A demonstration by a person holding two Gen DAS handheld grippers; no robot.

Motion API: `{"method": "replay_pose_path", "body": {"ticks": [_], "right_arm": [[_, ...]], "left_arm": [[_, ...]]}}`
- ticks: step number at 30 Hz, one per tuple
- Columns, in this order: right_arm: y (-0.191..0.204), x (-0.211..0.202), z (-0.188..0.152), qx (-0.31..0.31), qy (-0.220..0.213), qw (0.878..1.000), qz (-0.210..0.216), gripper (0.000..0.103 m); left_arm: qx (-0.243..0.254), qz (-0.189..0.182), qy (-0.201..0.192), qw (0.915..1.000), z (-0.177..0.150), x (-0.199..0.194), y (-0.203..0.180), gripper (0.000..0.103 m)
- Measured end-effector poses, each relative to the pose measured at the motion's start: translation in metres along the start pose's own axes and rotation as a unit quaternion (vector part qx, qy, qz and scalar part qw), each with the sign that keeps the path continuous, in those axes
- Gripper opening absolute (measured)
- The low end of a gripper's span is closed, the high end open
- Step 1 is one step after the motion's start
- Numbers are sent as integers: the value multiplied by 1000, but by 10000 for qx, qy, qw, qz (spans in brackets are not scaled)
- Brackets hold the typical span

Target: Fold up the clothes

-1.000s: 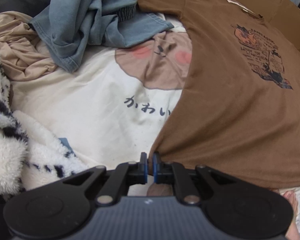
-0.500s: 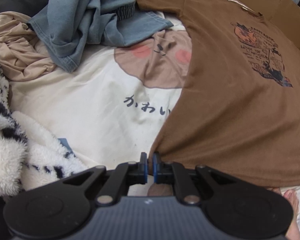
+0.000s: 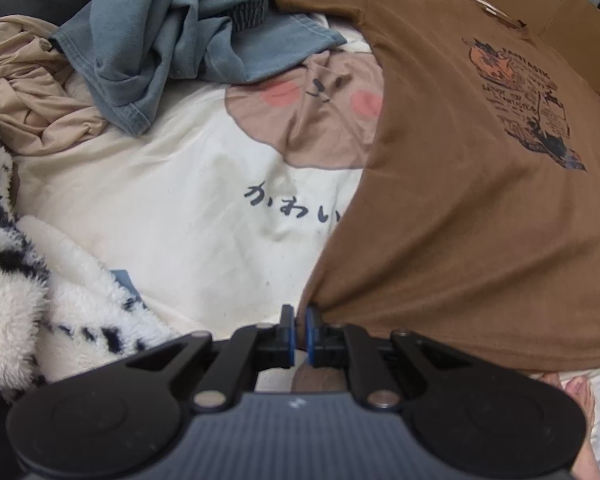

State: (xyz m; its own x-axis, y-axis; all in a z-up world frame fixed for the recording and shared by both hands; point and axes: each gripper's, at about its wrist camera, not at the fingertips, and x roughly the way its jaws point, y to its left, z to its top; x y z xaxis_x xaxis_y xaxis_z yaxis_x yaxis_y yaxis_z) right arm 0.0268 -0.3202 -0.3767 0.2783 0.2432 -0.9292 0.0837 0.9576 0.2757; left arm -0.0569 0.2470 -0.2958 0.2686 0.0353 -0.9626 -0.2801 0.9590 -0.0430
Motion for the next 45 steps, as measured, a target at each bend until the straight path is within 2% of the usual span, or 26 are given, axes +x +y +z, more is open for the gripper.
{"method": "replay_pose_path", "body": {"ticks": [3, 4, 6, 9, 16, 19, 36, 45], "right_arm": [[4, 4, 3, -163, 85, 9998, -41, 23], [4, 4, 4, -184, 122, 9998, -34, 14], [7, 4, 7, -270, 207, 9994, -48, 7], [13, -1, 10, -402, 300, 9987, -101, 4], [11, -40, 16, -348, 295, 9989, -57, 4], [12, -63, 18, -199, 255, 9994, 89, 4], [37, -160, 67, -283, -193, 9992, 215, 3], [58, -195, 99, -413, -450, 9974, 374, 3]], "left_arm": [[-33, 8, 59, 10000, -1, 1, -1, 5], [-73, 0, 92, 9999, -1, 1, 0, 5], [-107, -3, 139, 9998, 1, -2, -1, 5], [-68, 1, 197, 9998, 6, -5, -5, 5], [115, -113, 290, 9994, 23, -21, -8, 5], [47, -215, 255, 9994, 29, -35, -8, 5], [-156, -951, -278, 9950, 66, -134, -18, 5], [-364, -1060, -546, 9922, 76, -162, -16, 5]]}}
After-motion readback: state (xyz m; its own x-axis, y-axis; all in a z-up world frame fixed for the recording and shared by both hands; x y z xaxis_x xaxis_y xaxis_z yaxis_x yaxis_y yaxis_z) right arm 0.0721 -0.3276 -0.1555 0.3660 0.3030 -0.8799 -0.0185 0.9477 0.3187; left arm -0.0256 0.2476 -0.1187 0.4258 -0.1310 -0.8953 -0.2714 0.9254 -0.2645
